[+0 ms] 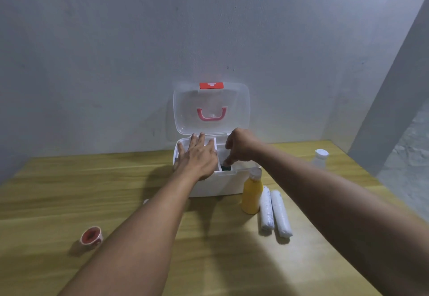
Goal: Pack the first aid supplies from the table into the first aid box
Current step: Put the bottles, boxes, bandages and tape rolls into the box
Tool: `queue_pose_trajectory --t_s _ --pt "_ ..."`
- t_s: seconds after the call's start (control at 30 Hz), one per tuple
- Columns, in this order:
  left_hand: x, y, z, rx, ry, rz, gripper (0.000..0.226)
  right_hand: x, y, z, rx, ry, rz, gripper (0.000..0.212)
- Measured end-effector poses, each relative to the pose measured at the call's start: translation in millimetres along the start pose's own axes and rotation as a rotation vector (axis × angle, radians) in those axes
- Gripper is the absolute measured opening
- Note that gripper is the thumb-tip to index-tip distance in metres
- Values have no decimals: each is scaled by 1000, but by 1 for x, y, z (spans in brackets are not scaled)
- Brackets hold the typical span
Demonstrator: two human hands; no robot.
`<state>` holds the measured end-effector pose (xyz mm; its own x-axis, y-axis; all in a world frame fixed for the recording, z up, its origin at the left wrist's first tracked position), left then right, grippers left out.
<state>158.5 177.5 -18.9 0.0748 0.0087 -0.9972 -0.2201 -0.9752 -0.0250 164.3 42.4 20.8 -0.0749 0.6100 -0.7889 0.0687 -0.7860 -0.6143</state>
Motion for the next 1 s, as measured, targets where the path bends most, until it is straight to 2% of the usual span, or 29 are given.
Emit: queue_pose_trajectory --t_s 0.2,0.4,0.67,0.73,0.87,1.0 --pt "0 0 0 4 0 -15 53 2 0 -3 34 -3 -152 34" --pt "0 1 -1 5 -6 -37 53 -3 4 1 -30 -33 -137 34" --pt "2 -1 -1 30 -17 -38 53 -88 28 43 -109 246 57 19" --pt "2 -1 -1 33 -20 -43 52 -109 42 55 -45 251 153 22" --pt "3 -1 -3 24 -33 -44 52 -124 71 77 211 100 377 39" --pt "3 -2 -4 18 -39 -44 52 -117 88 92 287 58 263 37"
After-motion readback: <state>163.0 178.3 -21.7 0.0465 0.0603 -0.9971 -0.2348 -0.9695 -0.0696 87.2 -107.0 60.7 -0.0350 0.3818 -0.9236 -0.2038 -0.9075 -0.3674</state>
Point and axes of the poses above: each hand's wrist, its own z-axis away from the middle knuckle, its own x-axis out of the palm, y = z × x, the point moved 1 cm from there along -z, towards the middle knuckle, and after that the axes turned 15 degrees about -z, right-handed, at the moved point
